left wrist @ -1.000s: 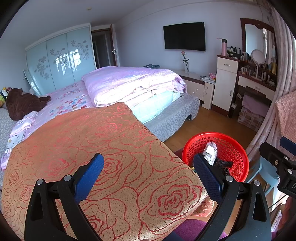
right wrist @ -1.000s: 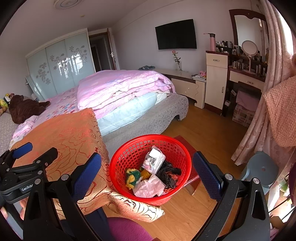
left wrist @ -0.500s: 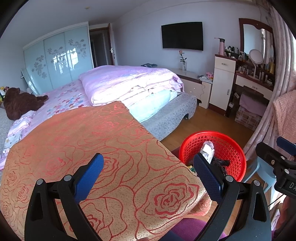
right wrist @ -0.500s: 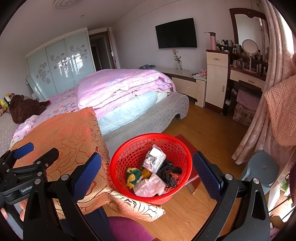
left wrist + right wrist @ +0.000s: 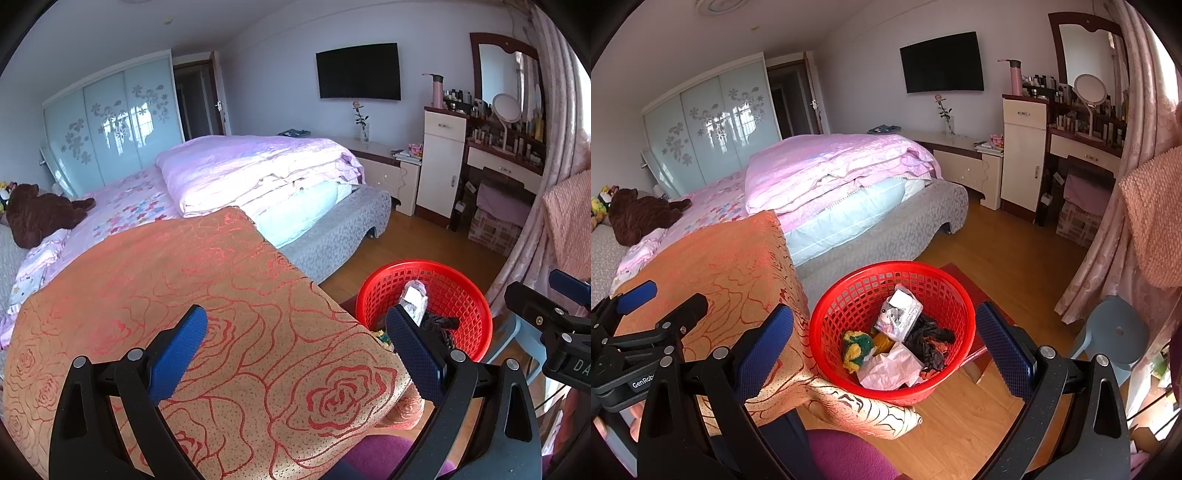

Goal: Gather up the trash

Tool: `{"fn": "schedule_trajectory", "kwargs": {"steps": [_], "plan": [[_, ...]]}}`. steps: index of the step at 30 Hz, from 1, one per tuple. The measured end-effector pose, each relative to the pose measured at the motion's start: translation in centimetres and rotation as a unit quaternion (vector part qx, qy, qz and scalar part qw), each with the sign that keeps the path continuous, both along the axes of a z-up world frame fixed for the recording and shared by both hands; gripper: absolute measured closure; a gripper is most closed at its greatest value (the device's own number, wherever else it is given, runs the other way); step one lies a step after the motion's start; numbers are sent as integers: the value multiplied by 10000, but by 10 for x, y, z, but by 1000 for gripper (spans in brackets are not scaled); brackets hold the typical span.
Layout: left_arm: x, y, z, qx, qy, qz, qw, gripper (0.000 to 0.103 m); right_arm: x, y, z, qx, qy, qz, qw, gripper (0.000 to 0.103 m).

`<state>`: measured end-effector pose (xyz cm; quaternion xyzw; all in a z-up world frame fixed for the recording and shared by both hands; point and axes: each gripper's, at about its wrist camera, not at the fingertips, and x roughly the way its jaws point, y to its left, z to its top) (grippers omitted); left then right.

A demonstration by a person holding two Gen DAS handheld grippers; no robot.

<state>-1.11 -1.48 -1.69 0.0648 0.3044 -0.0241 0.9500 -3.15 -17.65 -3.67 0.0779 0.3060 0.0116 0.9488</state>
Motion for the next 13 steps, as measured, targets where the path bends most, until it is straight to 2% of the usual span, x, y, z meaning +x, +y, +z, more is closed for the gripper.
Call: {"fn": "schedule_trajectory", "kwargs": {"steps": [9, 13], "plan": [[2, 3, 1, -119, 62, -44, 9999, 9, -3, 4, -10, 12, 69, -52, 10000, 7], [2, 29, 8, -232, 80, 142, 9996, 9, -5, 17, -19, -2, 197, -11, 9998, 7]]}}
